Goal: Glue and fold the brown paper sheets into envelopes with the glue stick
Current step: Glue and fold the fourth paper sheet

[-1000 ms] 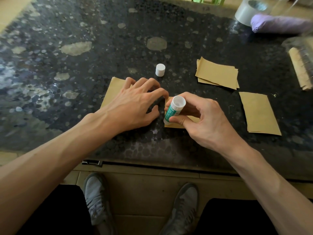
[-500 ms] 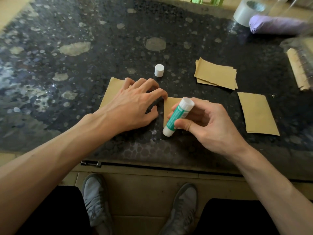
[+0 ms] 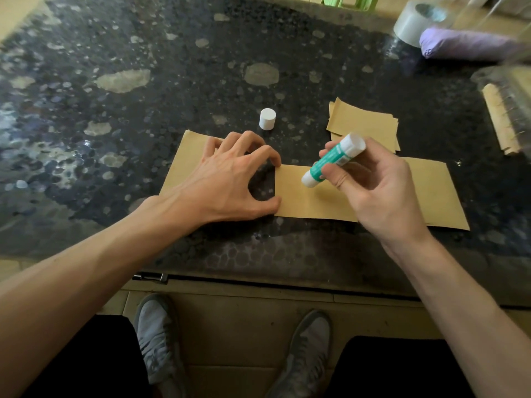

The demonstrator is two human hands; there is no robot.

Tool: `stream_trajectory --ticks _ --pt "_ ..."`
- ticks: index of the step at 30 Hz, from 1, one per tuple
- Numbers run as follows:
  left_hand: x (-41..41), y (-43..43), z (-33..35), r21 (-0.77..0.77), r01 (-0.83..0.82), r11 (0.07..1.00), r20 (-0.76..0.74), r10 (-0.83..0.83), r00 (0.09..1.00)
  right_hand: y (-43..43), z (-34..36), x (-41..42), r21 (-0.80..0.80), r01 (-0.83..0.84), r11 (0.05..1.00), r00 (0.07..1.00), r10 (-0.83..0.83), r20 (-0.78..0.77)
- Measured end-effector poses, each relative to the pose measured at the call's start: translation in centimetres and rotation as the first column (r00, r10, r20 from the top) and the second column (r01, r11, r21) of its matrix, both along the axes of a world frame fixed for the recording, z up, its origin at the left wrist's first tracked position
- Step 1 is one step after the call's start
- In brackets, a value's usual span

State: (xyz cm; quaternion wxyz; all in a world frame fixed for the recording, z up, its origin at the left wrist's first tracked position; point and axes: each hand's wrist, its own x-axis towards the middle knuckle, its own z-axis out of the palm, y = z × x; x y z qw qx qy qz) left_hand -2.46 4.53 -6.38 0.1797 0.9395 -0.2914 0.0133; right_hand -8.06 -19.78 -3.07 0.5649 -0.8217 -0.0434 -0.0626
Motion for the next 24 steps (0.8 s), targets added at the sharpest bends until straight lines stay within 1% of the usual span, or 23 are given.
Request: stream_trajectory --ticks 3,5,9,13,16,24 --pt "0.1 -0.2 0.1 0.001 -0.017 1.000 -0.006 0.017 1.000 0.6 0.1 0.0 -0.151 -0.102 0.983 0.995 0.102 -0.008" --pt "0.1 -0.2 0.1 0.006 -0.017 1.000 -0.016 0.017 1.000 1.0 -0.1 0.1 -0.210 -0.136 0.968 0.991 0.137 -0.010" --pt "0.0 -0.2 0.1 0.008 -0.022 1.000 -0.019 0.022 1.000 2.0 -0.8 0.5 -0.251 -0.125 0.960 0.992 0.130 0.002" --pt "0.1 -0.2 0.1 0.008 -0.017 1.000 -0.021 0.017 1.000 2.5 -0.8 0.7 -0.334 -0.048 0.941 0.996 0.070 0.055" --pt "0.1 -0.2 0.1 0.013 -0.009 1.000 -0.021 0.009 1.000 2.4 -0.5 0.8 -0.379 -0.025 0.925 0.996 0.056 0.071" --pt "0.0 -0.1 0.2 0.013 -0.012 1.000 -0.018 0.012 1.000 1.7 0.1 0.7 -0.419 -0.129 0.899 0.991 0.131 -0.024"
